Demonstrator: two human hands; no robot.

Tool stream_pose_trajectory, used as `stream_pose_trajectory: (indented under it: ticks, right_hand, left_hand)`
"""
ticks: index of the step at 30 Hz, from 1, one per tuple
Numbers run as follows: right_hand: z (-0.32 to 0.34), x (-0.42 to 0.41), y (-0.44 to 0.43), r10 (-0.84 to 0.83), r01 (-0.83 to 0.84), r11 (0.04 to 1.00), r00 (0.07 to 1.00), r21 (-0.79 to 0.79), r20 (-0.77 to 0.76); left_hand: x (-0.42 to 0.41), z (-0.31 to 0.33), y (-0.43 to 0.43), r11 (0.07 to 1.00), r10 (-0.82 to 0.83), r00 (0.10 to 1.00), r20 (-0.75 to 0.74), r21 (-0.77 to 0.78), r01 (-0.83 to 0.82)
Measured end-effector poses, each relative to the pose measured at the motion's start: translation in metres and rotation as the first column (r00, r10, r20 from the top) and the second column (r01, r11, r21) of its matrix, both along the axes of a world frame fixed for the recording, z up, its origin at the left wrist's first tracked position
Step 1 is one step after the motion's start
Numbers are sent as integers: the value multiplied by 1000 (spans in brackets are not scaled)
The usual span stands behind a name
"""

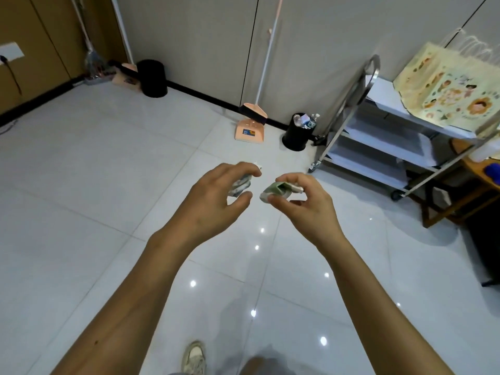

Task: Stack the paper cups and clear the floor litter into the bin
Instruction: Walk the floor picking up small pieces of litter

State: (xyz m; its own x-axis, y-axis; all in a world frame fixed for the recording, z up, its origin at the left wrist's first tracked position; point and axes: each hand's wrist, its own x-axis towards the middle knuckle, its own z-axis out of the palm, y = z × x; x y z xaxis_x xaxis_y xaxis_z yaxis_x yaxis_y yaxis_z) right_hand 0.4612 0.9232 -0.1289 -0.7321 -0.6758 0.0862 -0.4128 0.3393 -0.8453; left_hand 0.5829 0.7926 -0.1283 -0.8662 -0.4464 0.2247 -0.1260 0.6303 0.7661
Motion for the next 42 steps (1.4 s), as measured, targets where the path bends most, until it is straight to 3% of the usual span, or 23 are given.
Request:
stream_pose_trajectory:
  ticks: [11,20,30,42]
  right_hand:
    - [-34,-247,-187,-86,87,996,993,-11,82]
    - [-18,-459,-335,-100,101,995,992,-11,77]
    - [-47,-673,-487,-237,236,972,970,19,60]
    - [-79,-925,-509,-500,496,865,865,78,45]
  left_hand:
    - [-250,-27,-198,1000,5,1000,10,-14,-5]
    - [-463,-11,-345,1000,-25,999,20,15,24]
    - [-715,-36,-511,971,-239,969,67,4,239]
    - [-1016,-73,-561,870,-488,851,194,24,493]
